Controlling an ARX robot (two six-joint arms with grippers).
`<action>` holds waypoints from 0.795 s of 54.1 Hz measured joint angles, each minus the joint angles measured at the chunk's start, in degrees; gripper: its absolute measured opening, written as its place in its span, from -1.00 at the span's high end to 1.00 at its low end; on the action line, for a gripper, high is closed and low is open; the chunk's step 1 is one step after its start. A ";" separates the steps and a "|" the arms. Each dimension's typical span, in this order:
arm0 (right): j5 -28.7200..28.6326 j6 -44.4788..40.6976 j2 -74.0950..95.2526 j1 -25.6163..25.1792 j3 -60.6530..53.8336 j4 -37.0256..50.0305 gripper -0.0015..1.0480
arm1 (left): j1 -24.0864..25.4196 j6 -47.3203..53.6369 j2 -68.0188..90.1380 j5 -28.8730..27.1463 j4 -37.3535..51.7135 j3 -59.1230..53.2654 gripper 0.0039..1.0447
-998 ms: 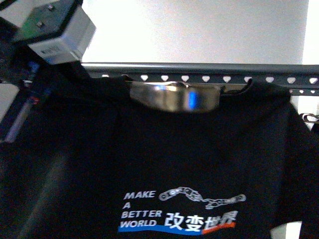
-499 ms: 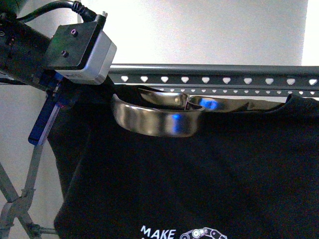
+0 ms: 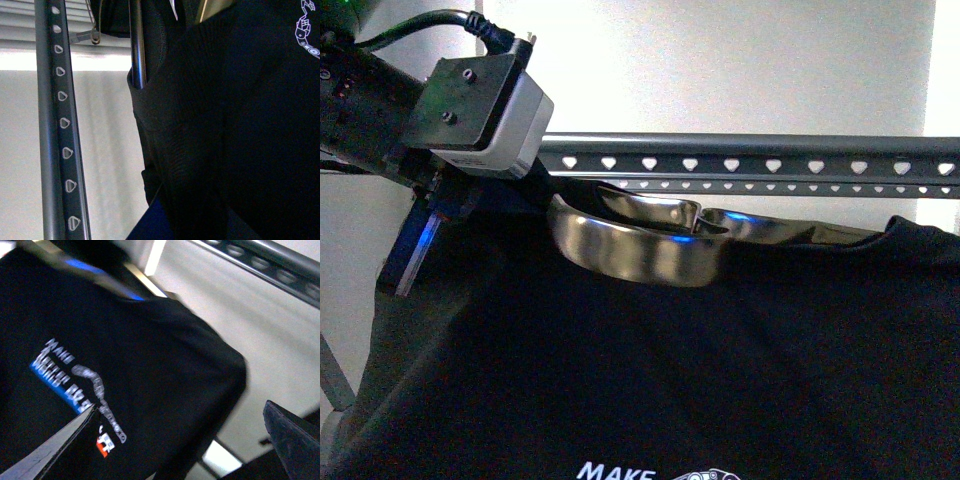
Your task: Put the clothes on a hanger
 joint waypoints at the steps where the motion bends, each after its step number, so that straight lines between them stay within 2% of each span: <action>1: -1.38 -6.75 1.38 0.85 1.66 -2.80 -0.86 | -0.04 0.04 0.00 0.04 0.00 -0.02 0.93; 3: -1.97 -11.96 2.75 1.70 3.28 -5.77 -0.86 | -0.11 0.09 0.00 0.09 0.00 0.00 0.93; 4: -1.99 -17.46 4.33 2.60 5.07 -9.01 -0.86 | -0.13 0.11 0.00 0.09 0.00 0.00 0.93; 5: -1.92 -18.73 5.05 3.02 5.92 -10.40 -0.86 | -0.13 0.11 0.00 0.09 0.00 0.00 0.93; 11: 2.32 -38.64 11.63 5.97 12.37 -18.80 -0.86 | -0.13 0.20 0.00 0.09 0.00 -0.02 0.93; 14: 4.50 -46.77 15.23 7.39 15.41 -20.28 -0.86 | -0.07 0.20 0.00 0.09 0.00 0.00 0.93; 18: 6.47 -53.27 19.80 9.31 20.15 -20.09 -0.86 | 0.02 0.22 0.00 0.07 0.00 -0.02 0.93; 26: 8.68 -57.11 25.62 11.32 27.58 -20.55 -0.86 | -0.11 0.22 0.00 0.13 0.00 0.00 0.93; 43: 12.52 -53.94 34.03 13.68 36.57 -19.26 -0.85 | -0.09 0.24 0.00 0.11 0.00 0.00 0.93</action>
